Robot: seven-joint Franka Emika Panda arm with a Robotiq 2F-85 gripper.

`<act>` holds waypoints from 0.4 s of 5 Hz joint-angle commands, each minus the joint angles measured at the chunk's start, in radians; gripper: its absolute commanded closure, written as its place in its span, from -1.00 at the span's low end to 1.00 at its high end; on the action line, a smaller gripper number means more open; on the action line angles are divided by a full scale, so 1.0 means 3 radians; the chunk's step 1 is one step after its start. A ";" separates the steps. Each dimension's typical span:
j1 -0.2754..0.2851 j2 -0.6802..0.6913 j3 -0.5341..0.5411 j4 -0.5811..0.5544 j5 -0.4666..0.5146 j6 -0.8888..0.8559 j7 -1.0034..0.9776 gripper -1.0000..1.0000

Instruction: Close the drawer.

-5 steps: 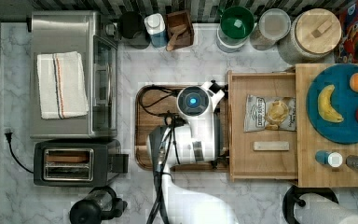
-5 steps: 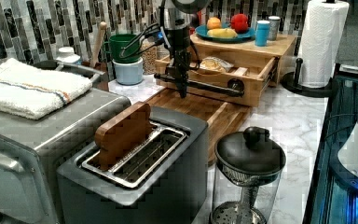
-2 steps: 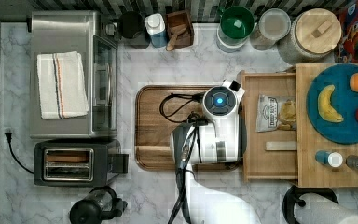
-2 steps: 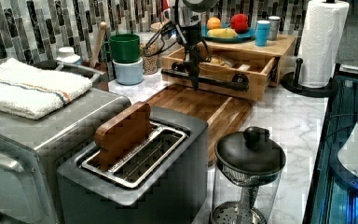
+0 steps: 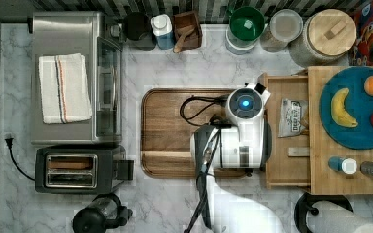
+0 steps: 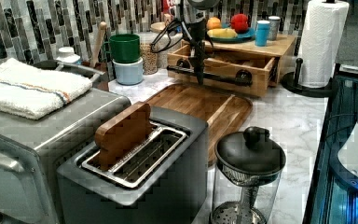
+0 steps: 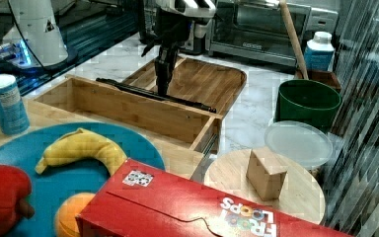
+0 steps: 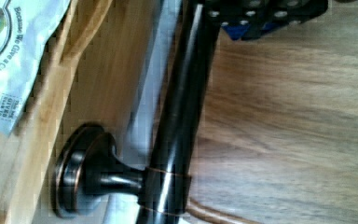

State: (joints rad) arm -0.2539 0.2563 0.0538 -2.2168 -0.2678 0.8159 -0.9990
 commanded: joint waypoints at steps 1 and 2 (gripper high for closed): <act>-0.0758 0.0202 -0.0462 0.0663 0.0342 0.0088 -0.0833 1.00; -0.0824 0.0173 -0.0574 0.0736 0.0337 0.0054 -0.0909 1.00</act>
State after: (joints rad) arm -0.3730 0.3025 -0.0102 -2.1387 -0.1769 0.8335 -1.1836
